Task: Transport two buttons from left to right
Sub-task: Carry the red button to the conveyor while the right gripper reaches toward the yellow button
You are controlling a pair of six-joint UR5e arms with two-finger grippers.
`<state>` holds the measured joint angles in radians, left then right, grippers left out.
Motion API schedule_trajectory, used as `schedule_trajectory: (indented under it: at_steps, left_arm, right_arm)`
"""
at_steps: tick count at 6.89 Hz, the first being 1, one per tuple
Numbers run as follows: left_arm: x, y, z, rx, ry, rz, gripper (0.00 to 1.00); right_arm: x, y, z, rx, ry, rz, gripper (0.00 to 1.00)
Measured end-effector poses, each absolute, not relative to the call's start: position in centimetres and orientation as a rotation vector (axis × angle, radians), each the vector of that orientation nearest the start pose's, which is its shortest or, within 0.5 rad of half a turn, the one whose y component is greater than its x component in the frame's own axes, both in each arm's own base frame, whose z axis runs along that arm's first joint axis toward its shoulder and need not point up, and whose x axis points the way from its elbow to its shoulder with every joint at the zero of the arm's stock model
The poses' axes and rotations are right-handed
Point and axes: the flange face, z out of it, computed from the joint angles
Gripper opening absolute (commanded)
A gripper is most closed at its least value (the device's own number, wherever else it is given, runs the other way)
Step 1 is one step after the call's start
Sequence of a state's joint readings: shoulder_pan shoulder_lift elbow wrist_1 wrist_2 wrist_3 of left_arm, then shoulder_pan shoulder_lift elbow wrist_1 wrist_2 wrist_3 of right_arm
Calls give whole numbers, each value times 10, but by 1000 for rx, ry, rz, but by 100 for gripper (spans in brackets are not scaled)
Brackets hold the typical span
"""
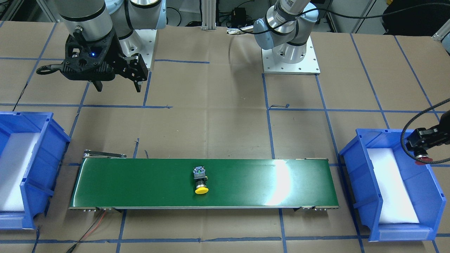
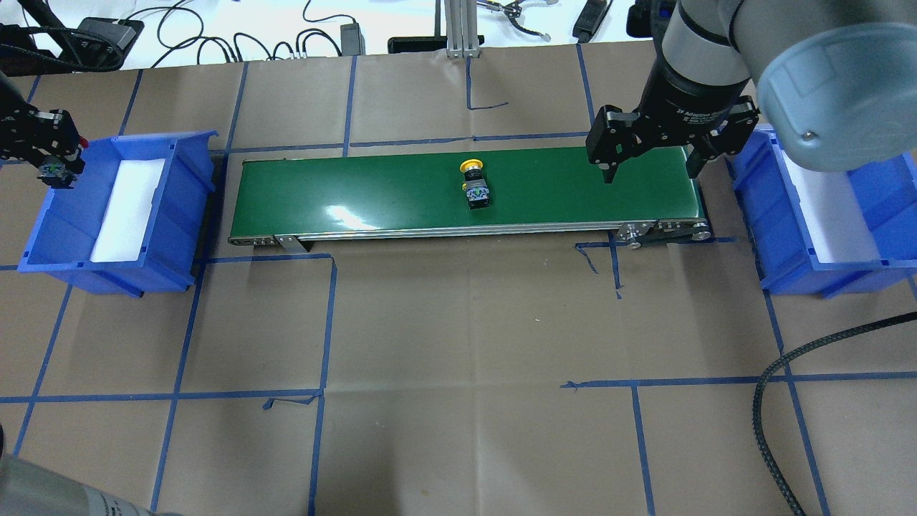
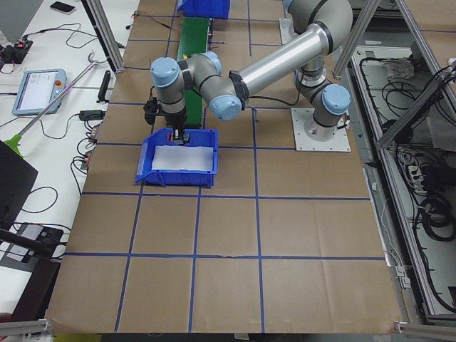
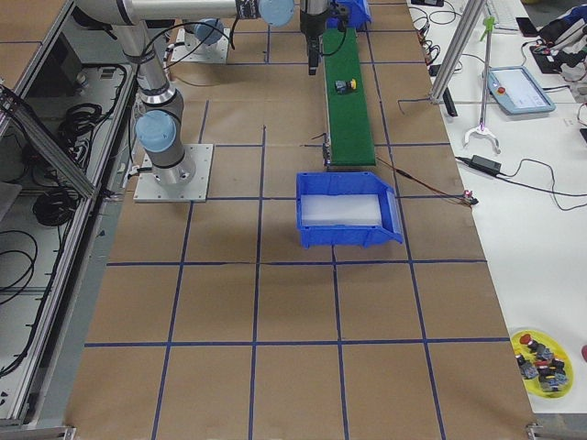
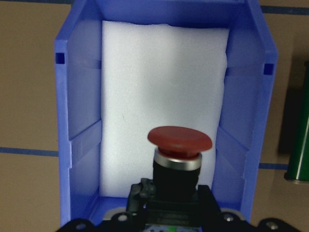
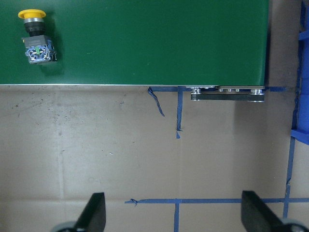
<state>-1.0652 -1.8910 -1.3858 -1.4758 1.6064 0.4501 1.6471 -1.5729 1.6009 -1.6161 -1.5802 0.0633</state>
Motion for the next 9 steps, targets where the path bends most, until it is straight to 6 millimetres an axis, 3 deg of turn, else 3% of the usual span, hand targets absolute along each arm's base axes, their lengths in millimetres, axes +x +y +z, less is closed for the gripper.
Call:
schedule_trajectory:
  at_steps: [1,3,6,9]
  left_arm:
    - [166,-606,418,-89,3123,80,0]
    - [91,-615,426,-134,3108,68,0]
    - [-12,-623,415,-210,3099,85,0]
    - [-62,-623,395,-264,3096,122,0]
  right_arm:
    - [170,-488,470,-21,3147,-16,100]
    - [172,-511,446,-19,3144,-43,100]
    - [175,-549,410,-13,3135,-135,100]
    - [178,-576,375,-5,3126,-209,100]
